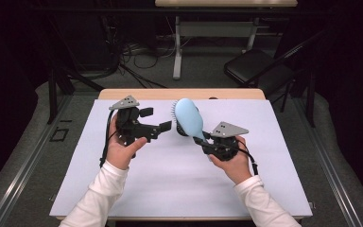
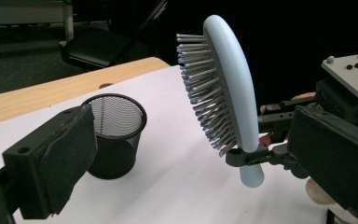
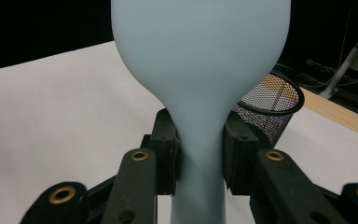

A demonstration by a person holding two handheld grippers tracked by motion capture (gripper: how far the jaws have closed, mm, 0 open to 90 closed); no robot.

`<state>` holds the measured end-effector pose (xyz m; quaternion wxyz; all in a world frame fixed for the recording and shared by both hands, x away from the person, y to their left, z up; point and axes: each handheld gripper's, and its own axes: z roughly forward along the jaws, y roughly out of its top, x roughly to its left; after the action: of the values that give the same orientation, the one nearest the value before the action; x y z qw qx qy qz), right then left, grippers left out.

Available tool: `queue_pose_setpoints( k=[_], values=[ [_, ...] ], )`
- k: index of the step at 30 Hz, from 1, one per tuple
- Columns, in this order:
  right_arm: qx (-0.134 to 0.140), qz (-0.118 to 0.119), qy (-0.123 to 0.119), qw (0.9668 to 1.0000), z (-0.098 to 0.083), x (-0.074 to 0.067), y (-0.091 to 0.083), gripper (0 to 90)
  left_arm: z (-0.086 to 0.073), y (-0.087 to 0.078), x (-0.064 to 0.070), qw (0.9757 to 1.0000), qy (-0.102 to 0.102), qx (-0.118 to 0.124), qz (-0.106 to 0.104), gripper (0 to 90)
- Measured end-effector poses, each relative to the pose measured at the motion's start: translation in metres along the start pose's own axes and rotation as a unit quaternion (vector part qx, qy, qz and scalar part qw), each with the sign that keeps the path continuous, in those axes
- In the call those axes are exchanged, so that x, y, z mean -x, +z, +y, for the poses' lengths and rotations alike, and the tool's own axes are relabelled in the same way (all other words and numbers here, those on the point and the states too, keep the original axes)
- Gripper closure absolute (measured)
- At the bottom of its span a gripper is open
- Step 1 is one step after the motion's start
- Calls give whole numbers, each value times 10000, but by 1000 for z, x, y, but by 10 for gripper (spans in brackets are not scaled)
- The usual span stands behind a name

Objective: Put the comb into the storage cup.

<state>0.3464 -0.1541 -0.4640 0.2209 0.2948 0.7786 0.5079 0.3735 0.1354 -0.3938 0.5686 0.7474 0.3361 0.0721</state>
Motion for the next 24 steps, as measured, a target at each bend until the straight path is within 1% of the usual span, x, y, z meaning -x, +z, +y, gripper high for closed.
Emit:
queue_pose_setpoints(
  k=[2,5,7,13,16,20,22,24],
  values=[
    [20,0,-17,10000,0,0,0,697,2,1,2,10000,-5,-1,-48,17],
    [-6,0,-1,10000,-1,-1,0,697,5,5,4,10000,-17,-19,-49,17],
    [-3,-11,3,10000,-1,-1,-1,697,7,7,4,10000,-15,-62,-37,17],
    [44,-2,6,10000,0,-1,0,697,9,13,3,9998,-104,-145,-31,17],
    [36,-4,-14,10000,-1,-2,-1,697,10,15,2,9998,-127,-150,-59,17],
    [67,3,18,10000,0,-1,-2,697,13,17,3,9997,-169,-130,-107,17],
    [97,4,13,10000,1,0,-2,697,14,18,3,9998,-142,-127,-103,17],
    [106,1,-16,9999,2,0,-1,697,15,19,4,9997,-169,-126,-82,17]
  ],
)
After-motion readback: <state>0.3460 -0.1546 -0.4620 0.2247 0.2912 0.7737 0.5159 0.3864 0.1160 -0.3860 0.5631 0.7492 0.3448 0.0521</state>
